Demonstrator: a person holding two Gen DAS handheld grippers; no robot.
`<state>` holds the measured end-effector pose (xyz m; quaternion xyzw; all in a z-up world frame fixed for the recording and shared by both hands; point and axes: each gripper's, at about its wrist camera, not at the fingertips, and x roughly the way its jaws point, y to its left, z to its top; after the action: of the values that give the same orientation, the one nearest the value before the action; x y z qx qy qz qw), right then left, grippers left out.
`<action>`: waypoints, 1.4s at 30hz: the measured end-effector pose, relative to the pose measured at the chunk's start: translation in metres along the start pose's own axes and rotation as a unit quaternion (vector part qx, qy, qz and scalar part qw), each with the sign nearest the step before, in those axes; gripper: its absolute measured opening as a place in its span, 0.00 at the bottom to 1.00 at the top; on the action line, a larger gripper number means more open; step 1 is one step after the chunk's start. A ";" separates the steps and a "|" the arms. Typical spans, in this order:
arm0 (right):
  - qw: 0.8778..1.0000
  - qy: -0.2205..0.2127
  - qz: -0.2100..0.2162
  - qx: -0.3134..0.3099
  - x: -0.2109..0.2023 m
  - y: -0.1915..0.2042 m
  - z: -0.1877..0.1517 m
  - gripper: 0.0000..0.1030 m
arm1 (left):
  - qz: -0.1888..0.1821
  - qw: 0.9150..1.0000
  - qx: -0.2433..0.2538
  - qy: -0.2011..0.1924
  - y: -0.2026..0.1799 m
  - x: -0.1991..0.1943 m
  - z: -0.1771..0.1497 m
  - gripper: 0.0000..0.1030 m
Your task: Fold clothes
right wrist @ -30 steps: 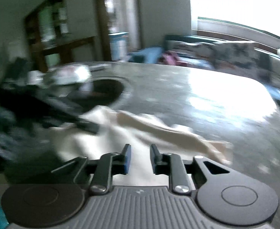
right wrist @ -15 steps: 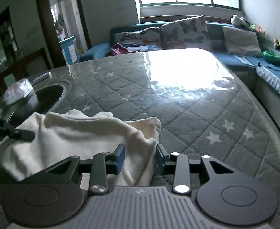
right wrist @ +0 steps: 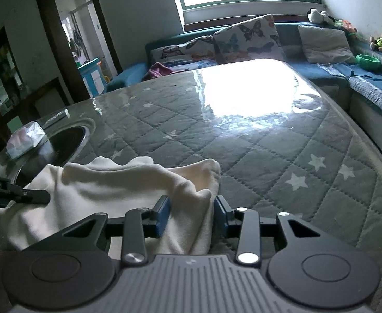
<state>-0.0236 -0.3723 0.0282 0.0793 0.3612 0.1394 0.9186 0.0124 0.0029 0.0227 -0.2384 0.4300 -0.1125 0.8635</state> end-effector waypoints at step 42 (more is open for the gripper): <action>0.992 -0.095 -0.076 -0.029 -0.067 -0.039 0.042 0.09 | -0.036 0.987 0.155 -0.022 -0.132 0.038 0.020 0.16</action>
<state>-0.0341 -0.4322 0.0925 0.0383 0.2730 0.0715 0.9586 0.0530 -0.1200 0.0739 -0.1191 0.3791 -0.2031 0.8949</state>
